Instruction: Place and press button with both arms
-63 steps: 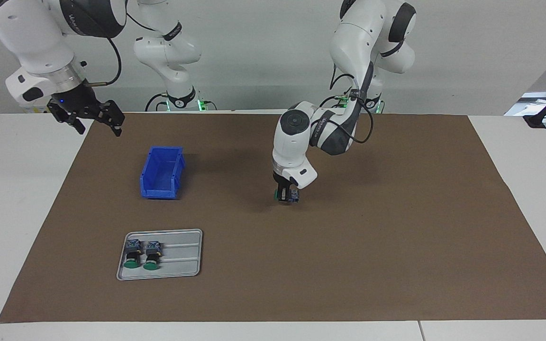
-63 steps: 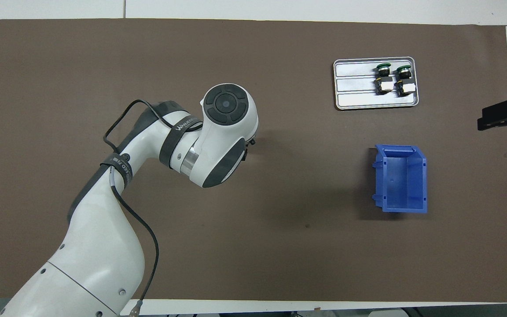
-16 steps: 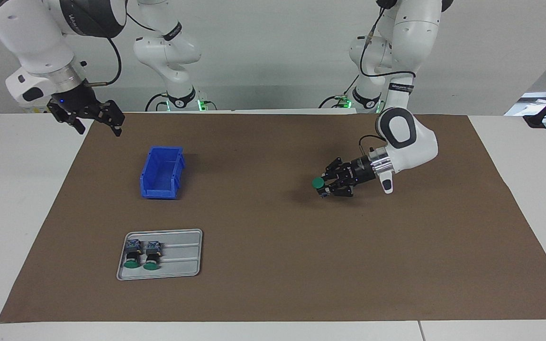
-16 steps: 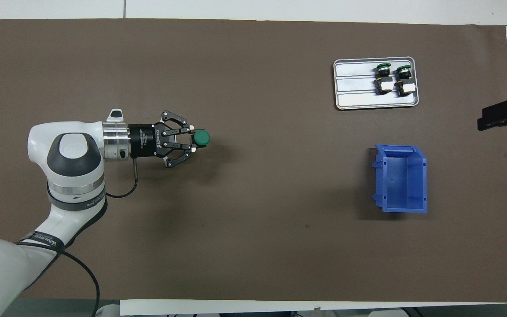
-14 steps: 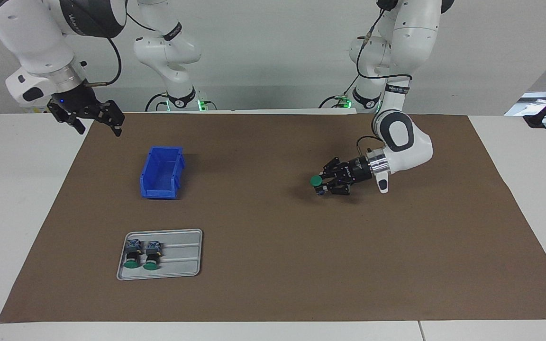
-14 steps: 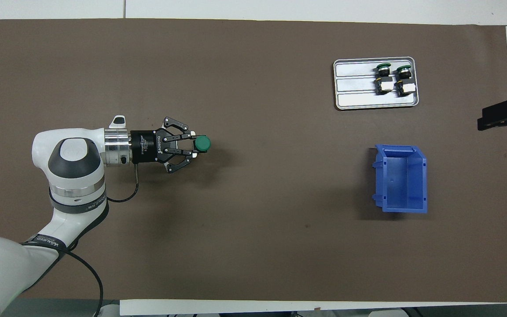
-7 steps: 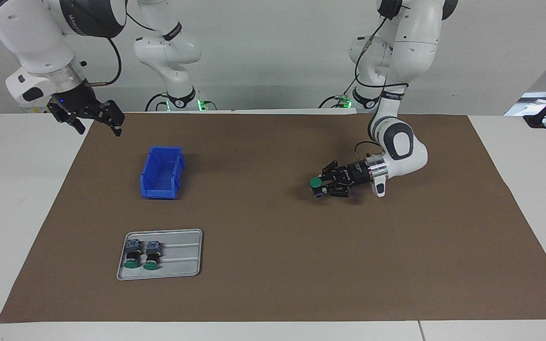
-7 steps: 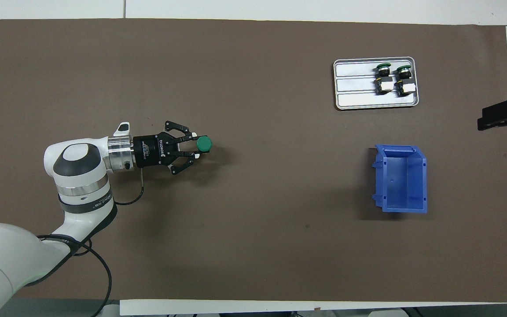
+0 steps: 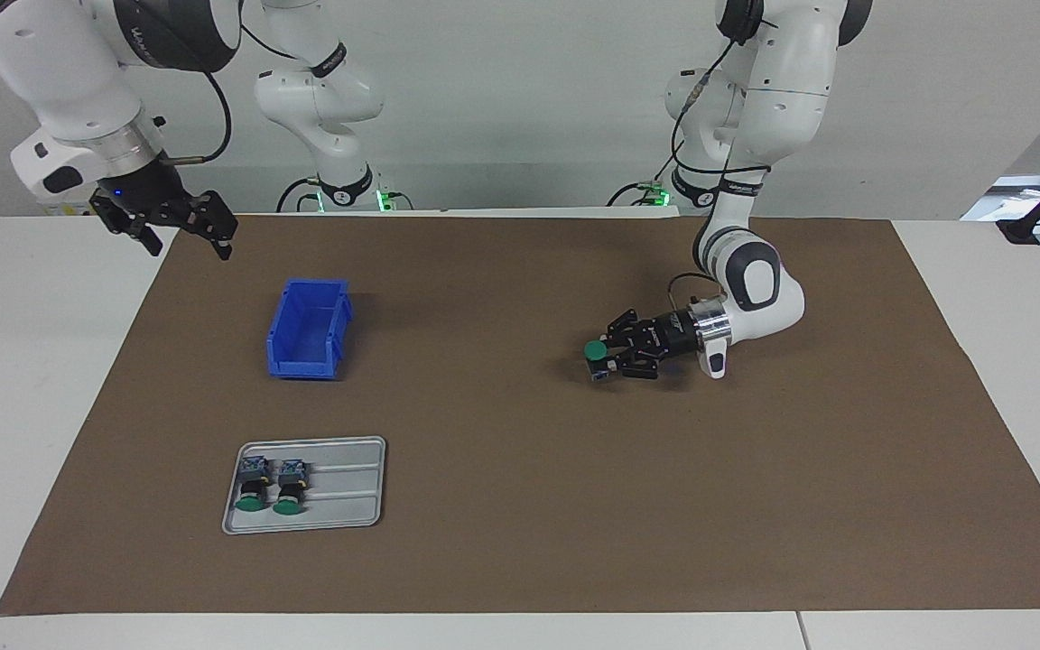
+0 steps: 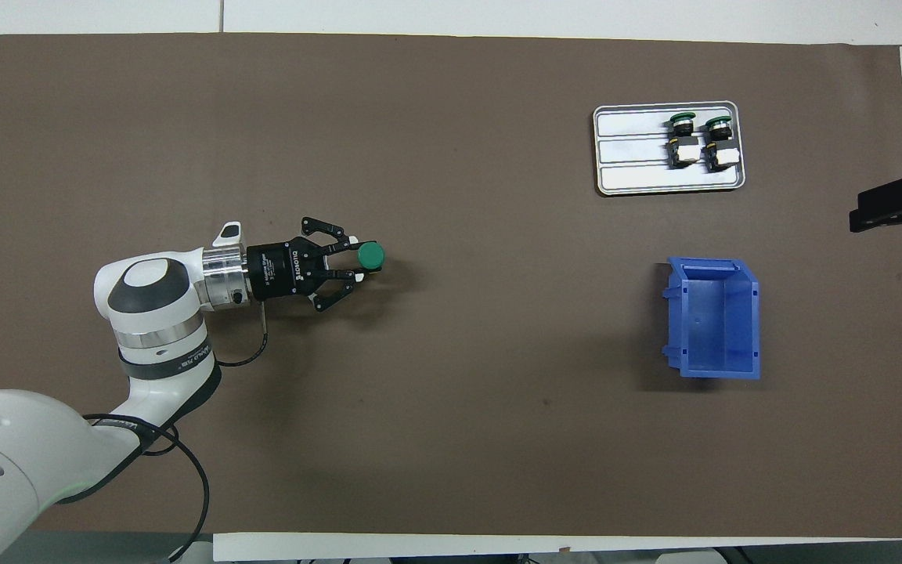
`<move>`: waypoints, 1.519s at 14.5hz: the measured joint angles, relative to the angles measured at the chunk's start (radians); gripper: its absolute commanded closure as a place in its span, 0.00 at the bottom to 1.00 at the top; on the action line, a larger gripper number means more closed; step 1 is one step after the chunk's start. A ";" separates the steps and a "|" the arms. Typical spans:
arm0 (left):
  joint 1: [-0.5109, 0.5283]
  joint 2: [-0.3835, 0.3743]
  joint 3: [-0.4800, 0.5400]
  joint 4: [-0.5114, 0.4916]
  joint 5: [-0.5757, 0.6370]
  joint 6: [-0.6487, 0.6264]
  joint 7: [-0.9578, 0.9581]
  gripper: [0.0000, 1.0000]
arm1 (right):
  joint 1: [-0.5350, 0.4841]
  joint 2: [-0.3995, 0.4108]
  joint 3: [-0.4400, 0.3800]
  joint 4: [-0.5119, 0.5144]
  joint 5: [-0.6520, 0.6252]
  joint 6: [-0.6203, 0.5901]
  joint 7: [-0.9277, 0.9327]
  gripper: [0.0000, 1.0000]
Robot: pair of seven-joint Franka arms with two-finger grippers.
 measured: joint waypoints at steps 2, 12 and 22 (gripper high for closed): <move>-0.014 0.006 -0.001 0.000 -0.015 0.000 0.009 1.00 | 0.000 0.000 0.000 0.000 0.000 0.000 0.000 0.02; -0.041 0.024 -0.001 0.000 -0.030 0.007 0.025 0.93 | 0.000 0.000 0.000 0.000 0.000 0.000 0.000 0.02; -0.042 0.025 -0.001 0.000 -0.030 0.027 0.026 0.87 | 0.000 0.000 0.000 0.000 0.000 0.000 0.000 0.02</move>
